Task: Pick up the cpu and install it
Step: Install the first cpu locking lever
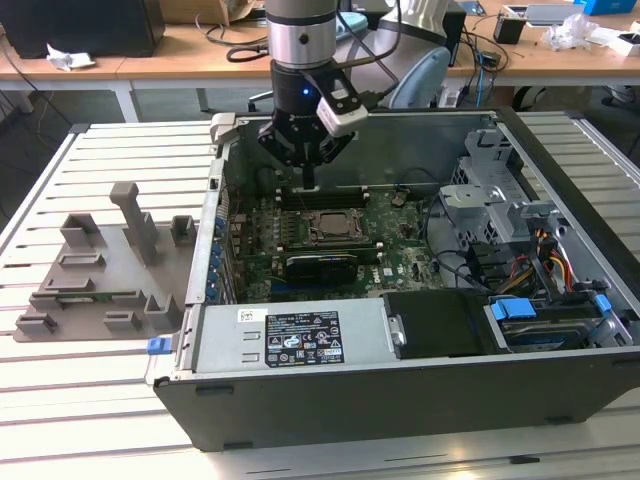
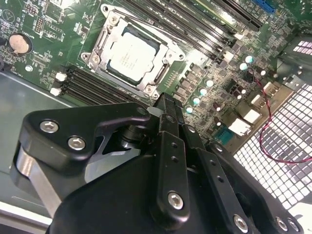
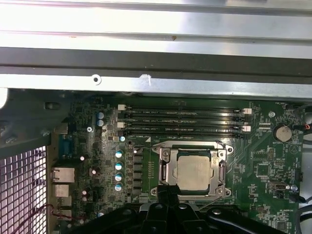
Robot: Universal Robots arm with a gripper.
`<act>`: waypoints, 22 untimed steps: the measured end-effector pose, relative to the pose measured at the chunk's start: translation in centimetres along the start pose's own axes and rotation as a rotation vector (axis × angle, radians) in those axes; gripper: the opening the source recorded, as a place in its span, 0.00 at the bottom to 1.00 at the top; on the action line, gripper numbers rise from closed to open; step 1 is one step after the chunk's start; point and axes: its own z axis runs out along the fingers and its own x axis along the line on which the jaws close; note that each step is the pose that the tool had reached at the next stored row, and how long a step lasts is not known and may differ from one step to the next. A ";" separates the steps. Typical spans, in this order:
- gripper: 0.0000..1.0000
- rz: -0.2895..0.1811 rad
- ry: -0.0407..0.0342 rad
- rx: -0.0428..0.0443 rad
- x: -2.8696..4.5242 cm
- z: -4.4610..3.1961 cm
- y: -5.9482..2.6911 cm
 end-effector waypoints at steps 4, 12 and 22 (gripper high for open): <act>0.11 0.000 0.0000 -0.0001 0.29 0.00 0.01; 0.11 0.000 -0.0001 0.0000 0.90 0.06 0.03; 0.11 0.000 -0.0001 -0.0001 2.14 0.39 1.37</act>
